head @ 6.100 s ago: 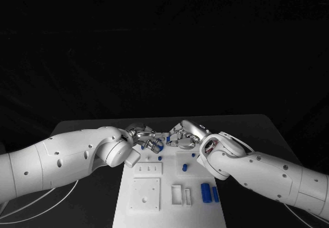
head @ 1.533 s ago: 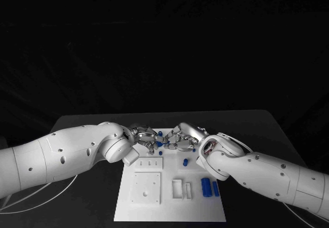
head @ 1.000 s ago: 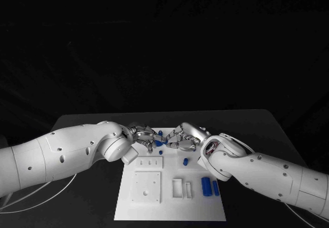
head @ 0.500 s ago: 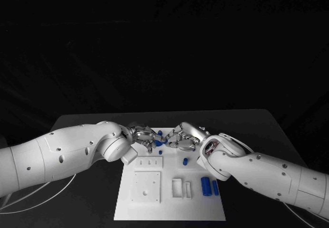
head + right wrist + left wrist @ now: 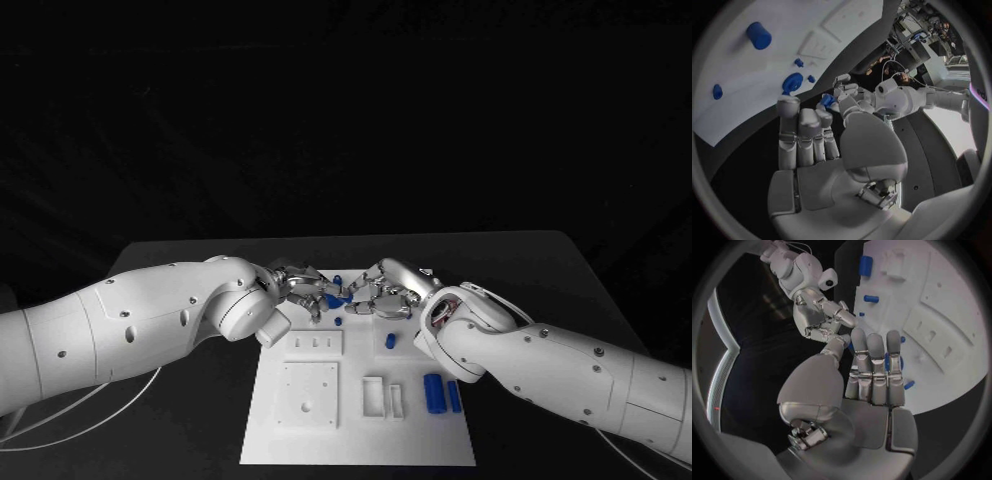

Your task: Assemble the parts on the task board

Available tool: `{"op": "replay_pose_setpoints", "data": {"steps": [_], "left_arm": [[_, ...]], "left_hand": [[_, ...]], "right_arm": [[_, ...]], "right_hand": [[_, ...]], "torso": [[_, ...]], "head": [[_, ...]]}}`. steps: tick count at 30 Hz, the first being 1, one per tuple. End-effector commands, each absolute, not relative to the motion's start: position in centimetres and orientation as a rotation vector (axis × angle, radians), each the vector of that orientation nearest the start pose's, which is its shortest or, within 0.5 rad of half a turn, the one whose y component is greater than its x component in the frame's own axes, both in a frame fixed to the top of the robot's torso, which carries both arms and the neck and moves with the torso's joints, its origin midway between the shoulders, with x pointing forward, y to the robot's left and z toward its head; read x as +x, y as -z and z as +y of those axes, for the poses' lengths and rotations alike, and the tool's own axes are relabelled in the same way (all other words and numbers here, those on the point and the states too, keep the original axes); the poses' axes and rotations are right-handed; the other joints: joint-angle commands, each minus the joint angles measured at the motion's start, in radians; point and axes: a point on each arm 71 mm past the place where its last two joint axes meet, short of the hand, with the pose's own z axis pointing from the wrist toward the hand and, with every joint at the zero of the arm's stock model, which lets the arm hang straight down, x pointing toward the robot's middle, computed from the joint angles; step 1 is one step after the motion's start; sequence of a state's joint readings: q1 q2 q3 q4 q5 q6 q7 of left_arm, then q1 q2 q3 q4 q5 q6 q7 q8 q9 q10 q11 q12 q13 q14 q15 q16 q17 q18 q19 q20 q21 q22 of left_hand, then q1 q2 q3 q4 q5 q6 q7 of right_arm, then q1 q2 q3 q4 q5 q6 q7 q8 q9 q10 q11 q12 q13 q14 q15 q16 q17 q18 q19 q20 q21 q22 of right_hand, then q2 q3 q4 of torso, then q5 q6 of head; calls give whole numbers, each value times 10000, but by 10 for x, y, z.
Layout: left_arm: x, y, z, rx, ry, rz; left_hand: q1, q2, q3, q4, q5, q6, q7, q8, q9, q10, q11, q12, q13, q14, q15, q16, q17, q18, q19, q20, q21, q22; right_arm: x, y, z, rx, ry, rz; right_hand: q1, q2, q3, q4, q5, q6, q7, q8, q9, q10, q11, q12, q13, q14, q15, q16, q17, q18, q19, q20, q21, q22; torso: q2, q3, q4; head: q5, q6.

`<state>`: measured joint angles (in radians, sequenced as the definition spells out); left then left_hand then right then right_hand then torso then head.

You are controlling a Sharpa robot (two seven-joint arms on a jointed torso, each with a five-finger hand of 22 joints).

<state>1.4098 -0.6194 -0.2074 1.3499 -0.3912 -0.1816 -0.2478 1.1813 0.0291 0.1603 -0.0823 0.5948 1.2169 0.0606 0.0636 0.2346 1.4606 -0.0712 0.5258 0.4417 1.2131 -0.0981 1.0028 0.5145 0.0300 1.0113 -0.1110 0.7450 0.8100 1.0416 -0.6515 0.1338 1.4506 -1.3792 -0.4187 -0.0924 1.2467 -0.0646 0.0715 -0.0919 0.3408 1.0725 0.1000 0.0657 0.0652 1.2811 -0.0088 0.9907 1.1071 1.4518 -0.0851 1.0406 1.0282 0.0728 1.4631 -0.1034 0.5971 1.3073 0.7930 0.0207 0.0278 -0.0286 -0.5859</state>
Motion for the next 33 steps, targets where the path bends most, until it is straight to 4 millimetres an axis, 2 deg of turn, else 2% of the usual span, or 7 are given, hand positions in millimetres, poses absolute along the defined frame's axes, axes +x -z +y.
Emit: {"op": "replay_pose_setpoints", "data": {"steps": [1,4,10,11,14,28,33], "left_arm": [[524,176,145,-7489,9867,20887],[523,176,144,-7445,9895,20956],[522,177,142,-7396,10000,21106],[522,177,142,-7396,10022,21128],[521,177,141,-7431,10103,21194],[518,177,138,-7746,10357,21357],[518,178,138,-7921,10318,21435]], "left_hand": [[21,116,-3,21,-18,1393,-1080,50,8856,42,-141,76,34,63,17,75,27,-178,48,1,-47,36],[21,116,-3,21,-18,1393,-1080,50,8856,42,-141,76,34,63,17,75,27,-178,48,1,-47,36],[21,114,2,11,-15,1393,-1081,48,8880,33,-139,85,48,58,19,78,37,-181,44,0,-52,53],[21,114,2,11,-15,1393,-1081,48,8880,33,-139,85,48,58,19,78,37,-181,44,0,-52,53],[13,122,8,2,-14,1393,-1082,45,8900,27,-139,92,64,57,19,78,49,-182,43,-1,-60,75],[-42,141,-17,38,-101,1359,-1081,44,8942,8,-144,83,83,57,13,53,60,-192,57,-9,-106,116],[29,144,-115,266,-208,1234,-1074,60,9258,-80,-153,130,147,30,-1,23,80,-234,94,-41,-210,150]], "right_arm": [[487,194,-126,378,-8862,15558],[487,194,-125,385,-8819,15522],[488,194,-126,384,-8676,15477],[488,194,-126,377,-8654,15474],[489,195,-125,347,-8591,15468],[489,194,-123,285,-8525,15355],[489,193,-123,306,-8526,15209]], "right_hand": [[102,19,-39,-16,-40,-41,-4,-35,-11,-61,0,-27,-10,-14,81,-55,-6,105,440,65,-57,720],[218,132,99,-88,-361,65,-29,-36,-12,-41,-14,11,10,-14,71,-39,7,95,449,61,-16,731],[326,267,1184,-492,-1409,449,-112,-40,-14,-18,-76,63,41,-9,26,-14,36,44,450,18,25,742],[101,126,1749,-642,-1504,503,-112,-47,-18,-10,-90,69,47,-18,14,-22,39,10,431,1,37,744],[161,169,2170,-799,-1732,689,-171,-44,-12,-9,-109,82,63,-12,-4,-20,45,4,437,-24,50,744],[45,59,2378,-885,-1721,797,-193,-36,-7,15,-129,93,77,-7,-14,-22,57,-17,428,-37,80,743],[50,69,2376,-886,-1615,817,-199,-35,-6,23,-135,97,82,-5,-18,-21,61,-19,433,-41,91,745]], "torso": [[2,9,0],[2,3,4],[2,-2,2],[1,0,1],[-4,-2,-3],[-5,-3,-2],[0,6,-3]], "head": [[-3,-12],[-16,-16],[-19,-25],[-21,-26],[-24,-28],[-11,-25],[-12,-30]]}}
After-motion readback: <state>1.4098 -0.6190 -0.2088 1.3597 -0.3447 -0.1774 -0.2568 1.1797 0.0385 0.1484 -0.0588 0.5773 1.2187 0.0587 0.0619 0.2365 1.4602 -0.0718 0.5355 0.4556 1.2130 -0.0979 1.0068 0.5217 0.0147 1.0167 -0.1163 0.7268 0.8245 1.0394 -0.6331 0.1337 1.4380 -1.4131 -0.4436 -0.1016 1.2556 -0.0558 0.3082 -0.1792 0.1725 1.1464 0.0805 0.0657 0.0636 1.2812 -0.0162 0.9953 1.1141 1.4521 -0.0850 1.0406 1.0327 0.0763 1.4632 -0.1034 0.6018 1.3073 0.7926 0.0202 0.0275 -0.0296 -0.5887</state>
